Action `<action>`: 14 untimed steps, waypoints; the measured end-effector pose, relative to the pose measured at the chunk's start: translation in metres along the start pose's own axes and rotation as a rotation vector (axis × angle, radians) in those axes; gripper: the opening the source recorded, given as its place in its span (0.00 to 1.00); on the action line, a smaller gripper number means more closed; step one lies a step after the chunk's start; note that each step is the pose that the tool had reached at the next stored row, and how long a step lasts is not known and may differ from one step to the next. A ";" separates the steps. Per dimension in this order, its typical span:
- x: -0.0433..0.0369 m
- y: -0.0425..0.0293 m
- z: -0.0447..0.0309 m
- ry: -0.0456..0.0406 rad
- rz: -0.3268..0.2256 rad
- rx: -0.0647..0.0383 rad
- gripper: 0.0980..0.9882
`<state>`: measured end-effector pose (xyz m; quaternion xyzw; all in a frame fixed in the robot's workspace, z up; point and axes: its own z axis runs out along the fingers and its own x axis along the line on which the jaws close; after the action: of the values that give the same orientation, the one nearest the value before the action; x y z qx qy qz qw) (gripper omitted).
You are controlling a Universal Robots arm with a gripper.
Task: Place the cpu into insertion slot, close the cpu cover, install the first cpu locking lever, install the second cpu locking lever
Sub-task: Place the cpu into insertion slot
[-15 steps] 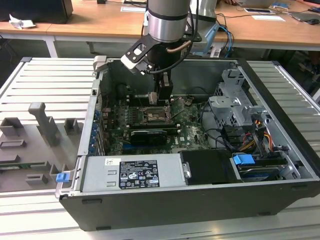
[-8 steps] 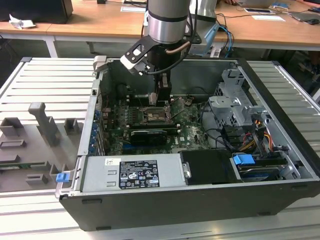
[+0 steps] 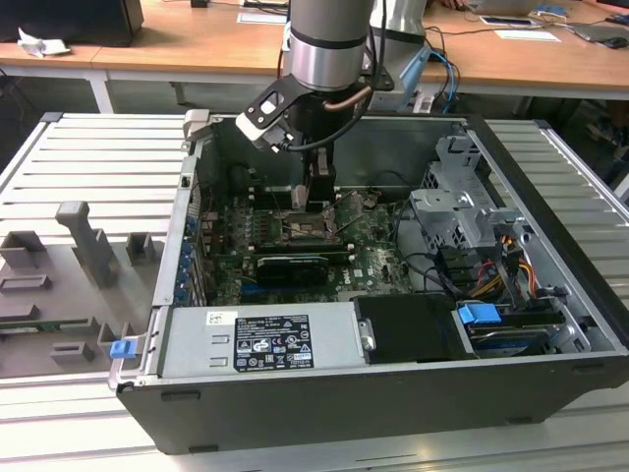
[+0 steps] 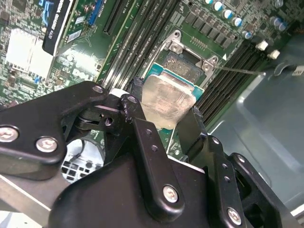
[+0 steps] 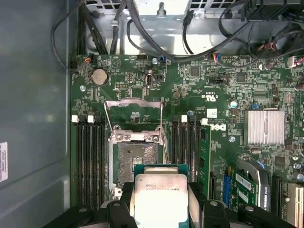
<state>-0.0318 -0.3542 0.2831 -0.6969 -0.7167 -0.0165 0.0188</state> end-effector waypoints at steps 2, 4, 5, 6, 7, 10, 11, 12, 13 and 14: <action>-0.0001 -0.0003 0.0028 -0.0001 -0.034 0.002 0.49; -0.0001 -0.0003 0.0040 -0.0006 -0.034 0.002 0.49; -0.0001 -0.0002 0.0043 -0.0007 -0.034 0.003 0.49; -0.0001 -0.0002 0.0049 -0.0007 -0.034 0.003 0.49; -0.0002 -0.0002 0.0057 -0.0003 -0.034 0.003 0.49; -0.0002 -0.0001 0.0066 -0.0012 -0.034 0.003 0.49; -0.0002 -0.0001 0.0071 -0.0010 -0.035 0.002 0.49; -0.0001 -0.0001 0.0075 -0.0011 -0.037 0.002 0.49; -0.0001 -0.0001 0.0083 -0.0009 -0.038 0.003 0.49; -0.0001 -0.0001 0.0090 -0.0009 -0.038 0.002 0.49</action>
<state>-0.0320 -0.3539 0.2741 -0.6831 -0.7299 -0.0157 0.0190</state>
